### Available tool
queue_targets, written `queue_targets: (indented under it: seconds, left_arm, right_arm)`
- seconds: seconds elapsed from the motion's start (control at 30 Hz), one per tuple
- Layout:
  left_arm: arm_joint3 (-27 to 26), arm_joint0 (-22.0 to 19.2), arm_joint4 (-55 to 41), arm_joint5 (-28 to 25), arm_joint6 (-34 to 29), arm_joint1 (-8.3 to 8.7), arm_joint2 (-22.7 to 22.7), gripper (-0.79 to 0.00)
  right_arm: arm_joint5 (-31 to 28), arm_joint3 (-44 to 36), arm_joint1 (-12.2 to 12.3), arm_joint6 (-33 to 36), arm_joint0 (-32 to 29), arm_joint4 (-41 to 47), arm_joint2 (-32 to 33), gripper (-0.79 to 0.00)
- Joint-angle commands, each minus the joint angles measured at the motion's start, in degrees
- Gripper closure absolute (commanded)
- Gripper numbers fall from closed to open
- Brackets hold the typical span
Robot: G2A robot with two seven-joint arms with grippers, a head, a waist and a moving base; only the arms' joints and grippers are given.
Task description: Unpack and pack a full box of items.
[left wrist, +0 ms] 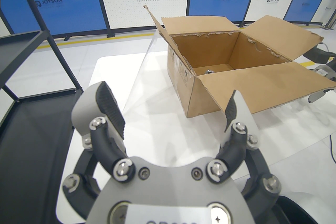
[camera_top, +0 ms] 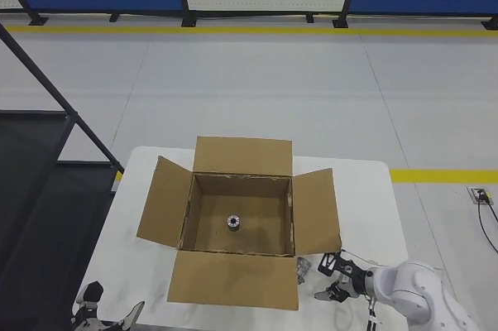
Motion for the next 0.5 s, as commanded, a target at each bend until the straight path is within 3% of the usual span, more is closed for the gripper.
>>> queue_targets:
  seconds: [0.0, 0.47]
  left_arm:
    - [0.00, 0.00, 0.00, 0.00, 0.00, 0.00, 0.00, -0.785]
    - [0.00, 0.00, 0.00, 0.00, 0.00, 0.00, 0.00, -0.785]
  right_arm:
    - [0.37, 0.20, -0.01, -1.62, 0.16, 0.16, -0.24, -0.785]
    - [1.80, 8.96, -0.71, -19.67, 1.20, -1.88, -3.71, -0.785]
